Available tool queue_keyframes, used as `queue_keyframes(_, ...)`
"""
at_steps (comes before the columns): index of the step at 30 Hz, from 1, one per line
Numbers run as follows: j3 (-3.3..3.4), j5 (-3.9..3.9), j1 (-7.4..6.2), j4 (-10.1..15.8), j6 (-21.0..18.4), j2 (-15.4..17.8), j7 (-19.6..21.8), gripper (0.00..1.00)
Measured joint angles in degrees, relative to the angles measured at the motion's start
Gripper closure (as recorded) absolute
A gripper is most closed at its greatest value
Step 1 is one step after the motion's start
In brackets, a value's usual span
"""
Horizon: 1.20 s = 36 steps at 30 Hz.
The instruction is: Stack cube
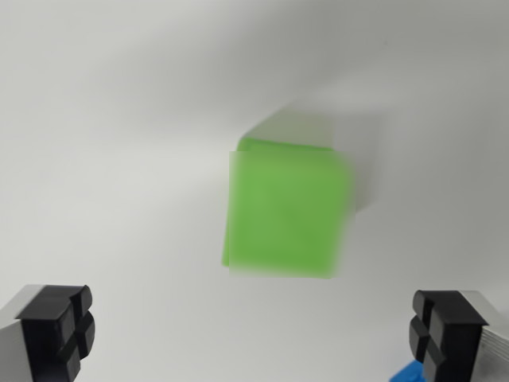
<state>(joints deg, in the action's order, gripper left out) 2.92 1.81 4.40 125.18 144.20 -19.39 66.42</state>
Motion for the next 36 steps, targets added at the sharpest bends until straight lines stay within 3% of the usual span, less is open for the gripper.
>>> queue_keyframes(12,0.74,0.97,0.06,1.12,6.24,-5.12,4.76,0.00)
queue_keyframes(27,0.10,1.55,0.50,-0.41,12.30,-12.76,4.71,0.00)
queue_keyframes(35,-0.24,1.56,0.85,-1.00,13.72,-14.73,4.70,0.00)
queue_keyframes(36,-0.25,1.56,0.86,-1.03,13.76,-14.79,4.70,1.00)
